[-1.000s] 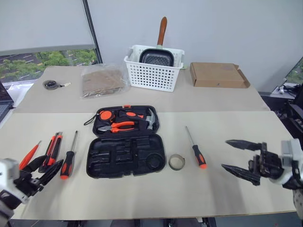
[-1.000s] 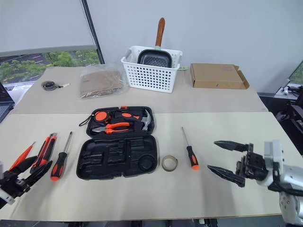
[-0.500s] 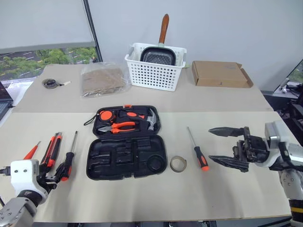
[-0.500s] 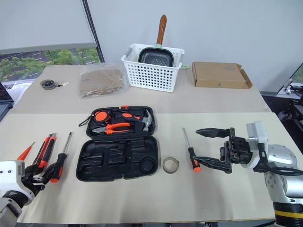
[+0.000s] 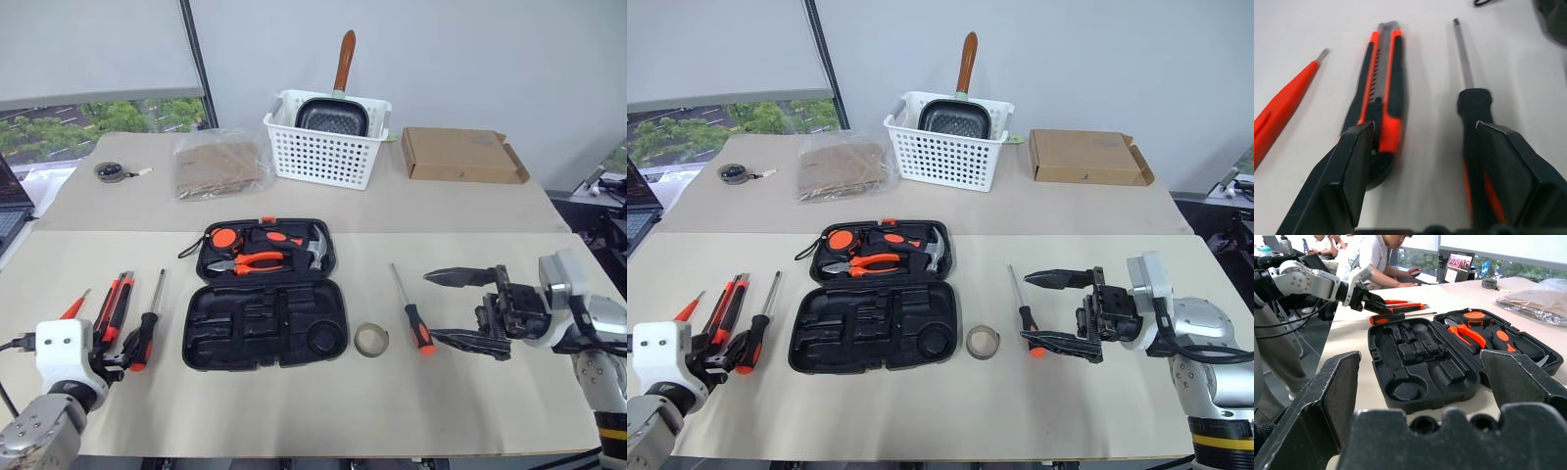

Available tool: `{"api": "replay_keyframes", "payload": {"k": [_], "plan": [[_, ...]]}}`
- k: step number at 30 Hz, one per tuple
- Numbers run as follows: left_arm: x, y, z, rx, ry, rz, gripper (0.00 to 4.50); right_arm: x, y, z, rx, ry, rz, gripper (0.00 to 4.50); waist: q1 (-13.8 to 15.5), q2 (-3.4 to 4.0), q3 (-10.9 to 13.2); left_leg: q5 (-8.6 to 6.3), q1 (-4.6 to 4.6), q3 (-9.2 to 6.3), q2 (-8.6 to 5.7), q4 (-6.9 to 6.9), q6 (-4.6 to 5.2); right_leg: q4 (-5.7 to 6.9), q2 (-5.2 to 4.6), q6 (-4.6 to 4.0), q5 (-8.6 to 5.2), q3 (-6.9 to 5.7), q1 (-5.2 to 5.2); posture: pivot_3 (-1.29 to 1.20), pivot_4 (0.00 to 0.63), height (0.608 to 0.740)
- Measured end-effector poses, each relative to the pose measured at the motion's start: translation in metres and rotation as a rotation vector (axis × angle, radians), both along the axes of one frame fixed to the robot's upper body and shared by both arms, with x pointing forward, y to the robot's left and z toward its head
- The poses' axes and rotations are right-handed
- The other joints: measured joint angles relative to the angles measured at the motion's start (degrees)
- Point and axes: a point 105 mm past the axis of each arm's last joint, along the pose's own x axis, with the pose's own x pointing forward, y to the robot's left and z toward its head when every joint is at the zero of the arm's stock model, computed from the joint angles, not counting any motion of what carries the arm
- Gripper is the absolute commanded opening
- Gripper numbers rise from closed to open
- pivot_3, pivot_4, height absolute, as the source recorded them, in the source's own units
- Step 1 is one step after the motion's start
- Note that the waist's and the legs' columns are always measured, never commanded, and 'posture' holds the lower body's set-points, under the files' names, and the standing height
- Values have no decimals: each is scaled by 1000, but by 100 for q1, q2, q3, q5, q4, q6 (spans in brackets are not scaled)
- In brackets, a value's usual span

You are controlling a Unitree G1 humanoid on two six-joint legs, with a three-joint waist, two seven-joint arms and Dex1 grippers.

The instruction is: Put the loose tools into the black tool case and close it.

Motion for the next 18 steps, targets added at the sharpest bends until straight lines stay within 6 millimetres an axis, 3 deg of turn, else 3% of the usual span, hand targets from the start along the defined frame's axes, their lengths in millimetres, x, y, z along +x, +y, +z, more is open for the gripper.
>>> {"api": "replay_keyframes", "payload": {"k": [7, 12, 18], "plan": [[6, -6, 0, -13, 8, -43, 3547, -3, -2, -5, 0, 21, -13, 4500, -2, -2, 0, 1, -1, 1, 1, 0, 1, 1, 2, 0, 0, 0, -1, 0, 150, 700], [11, -14, -13, -20, 93, -78, 3547, -5, 3, 0, -6, -7, -8, 4500, -4, -2, 0, 1, 1, 1, 1, 1, -1, 3, 4, 1, 1, 0, 0, 0, 150, 700], [19, -20, -16, 13, 102, -85, 3547, -7, 10, 8, 21, -1, 18, 4500, 35, 17, -10, 1, 6, -1, -1, 2, -1, 5, -1, 1, 1, 0, 5, 0, 150, 700]]}}
